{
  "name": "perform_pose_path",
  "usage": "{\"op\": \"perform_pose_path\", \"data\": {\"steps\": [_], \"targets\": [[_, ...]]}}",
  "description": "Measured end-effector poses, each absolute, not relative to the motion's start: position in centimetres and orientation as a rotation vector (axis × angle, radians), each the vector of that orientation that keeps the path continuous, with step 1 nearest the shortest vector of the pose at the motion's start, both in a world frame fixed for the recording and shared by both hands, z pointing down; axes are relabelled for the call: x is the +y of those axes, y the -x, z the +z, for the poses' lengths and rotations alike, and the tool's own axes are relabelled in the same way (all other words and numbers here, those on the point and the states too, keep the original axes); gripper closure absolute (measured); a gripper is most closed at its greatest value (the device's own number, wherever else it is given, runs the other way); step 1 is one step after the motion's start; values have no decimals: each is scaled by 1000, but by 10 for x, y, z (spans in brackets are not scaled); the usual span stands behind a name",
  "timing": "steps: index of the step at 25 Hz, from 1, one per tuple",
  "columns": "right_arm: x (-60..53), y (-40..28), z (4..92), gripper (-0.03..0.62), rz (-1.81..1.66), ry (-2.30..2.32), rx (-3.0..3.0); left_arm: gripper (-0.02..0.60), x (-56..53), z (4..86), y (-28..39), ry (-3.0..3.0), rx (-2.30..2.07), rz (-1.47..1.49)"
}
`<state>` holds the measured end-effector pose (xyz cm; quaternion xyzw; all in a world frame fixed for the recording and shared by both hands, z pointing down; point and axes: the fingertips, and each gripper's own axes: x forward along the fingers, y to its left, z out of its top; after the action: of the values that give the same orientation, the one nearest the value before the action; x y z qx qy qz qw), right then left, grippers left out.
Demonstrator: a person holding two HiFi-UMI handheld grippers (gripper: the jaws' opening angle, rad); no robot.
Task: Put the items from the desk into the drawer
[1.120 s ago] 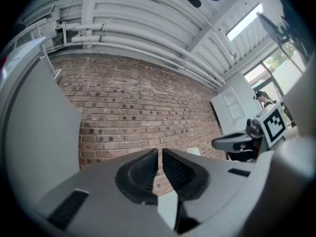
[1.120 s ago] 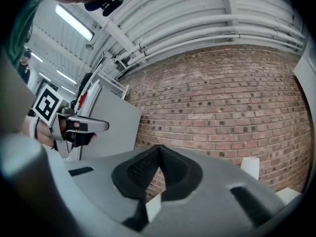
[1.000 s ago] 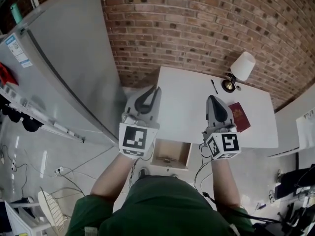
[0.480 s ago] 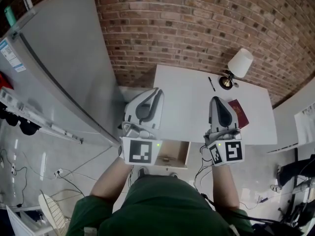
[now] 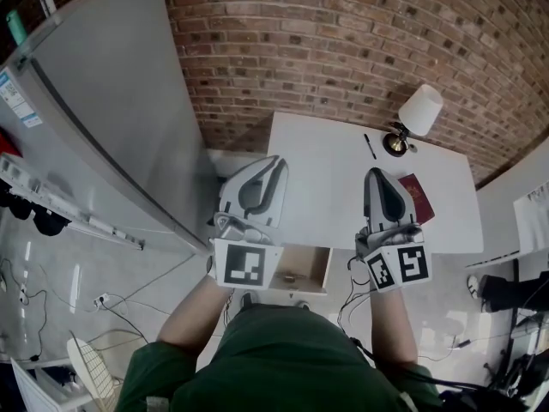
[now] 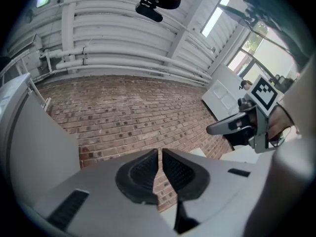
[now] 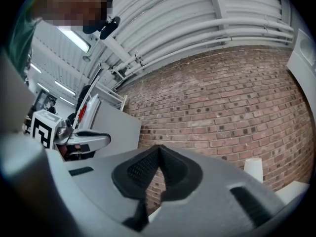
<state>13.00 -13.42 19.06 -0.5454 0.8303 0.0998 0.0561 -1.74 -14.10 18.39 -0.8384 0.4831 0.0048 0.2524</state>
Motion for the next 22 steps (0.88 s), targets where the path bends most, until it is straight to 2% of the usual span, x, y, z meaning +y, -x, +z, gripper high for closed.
{"op": "perform_pose_path", "data": {"steps": [22], "targets": [[-141, -125, 201, 591, 259, 1662, 2556, 555, -154, 200, 20, 2340, 1315, 11]]}}
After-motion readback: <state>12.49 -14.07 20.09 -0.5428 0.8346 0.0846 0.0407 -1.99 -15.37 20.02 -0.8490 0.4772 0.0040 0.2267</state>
